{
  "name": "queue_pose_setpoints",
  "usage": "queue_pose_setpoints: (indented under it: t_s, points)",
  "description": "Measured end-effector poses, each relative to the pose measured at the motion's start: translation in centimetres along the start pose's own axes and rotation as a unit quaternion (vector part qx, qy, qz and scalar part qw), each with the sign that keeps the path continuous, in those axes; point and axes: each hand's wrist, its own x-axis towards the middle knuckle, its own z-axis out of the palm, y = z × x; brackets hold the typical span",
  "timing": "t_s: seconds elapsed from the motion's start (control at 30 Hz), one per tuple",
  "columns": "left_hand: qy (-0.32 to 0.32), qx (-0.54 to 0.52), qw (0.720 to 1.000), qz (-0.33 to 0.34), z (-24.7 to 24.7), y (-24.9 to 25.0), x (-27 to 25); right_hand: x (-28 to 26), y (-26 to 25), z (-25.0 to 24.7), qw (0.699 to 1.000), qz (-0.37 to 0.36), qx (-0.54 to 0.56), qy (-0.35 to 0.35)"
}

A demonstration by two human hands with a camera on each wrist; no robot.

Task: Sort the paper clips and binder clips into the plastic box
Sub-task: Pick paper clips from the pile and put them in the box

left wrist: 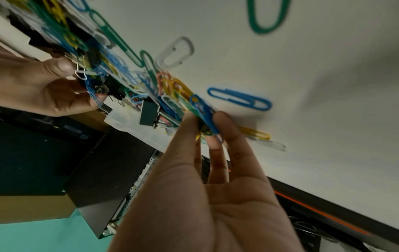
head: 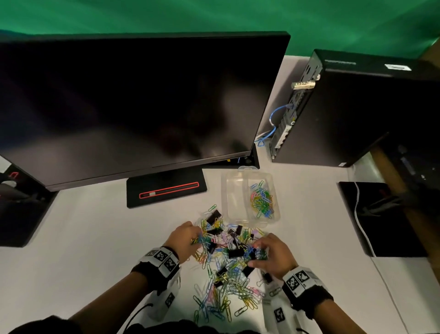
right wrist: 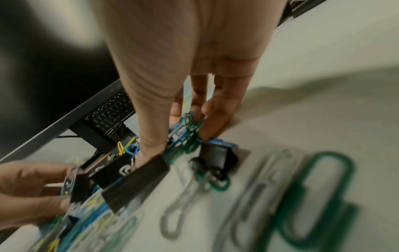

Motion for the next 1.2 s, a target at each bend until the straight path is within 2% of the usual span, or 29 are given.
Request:
queue_pose_setpoints:
  t_s: [0.13, 0.4, 0.5, 0.67, 0.9, 1.2]
  points:
    - [-0.016, -0.012, 1.000, -0.015, -1.1, -0.8, 0.4, 0.0, 0.0, -0.1, 1.000, 0.000, 0.017, 0.011]
    - [-0.090, -0.111, 0.989, -0.026, -3.0, -1.7, 0.9, -0.1, 0.3, -0.4, 0.998, 0.036, 0.043, 0.027]
    - [-0.091, -0.144, 0.985, -0.021, -3.3, -1.9, 1.0, -0.3, 0.6, -1.0, 0.997, 0.042, 0.063, -0.002]
    - [-0.068, -0.179, 0.981, -0.012, -3.6, -2.7, 1.0, -0.7, 1.2, -1.7, 0.997, 0.041, 0.034, -0.060]
    - [-0.057, -0.239, 0.969, -0.021, -3.3, -2.9, 1.5, -0.8, 0.5, -0.9, 1.000, 0.018, 0.021, 0.006]
    - [-0.058, -0.316, 0.947, -0.003, -3.6, 0.3, 4.4, -1.0, 1.1, -0.7, 0.996, 0.028, 0.063, 0.051]
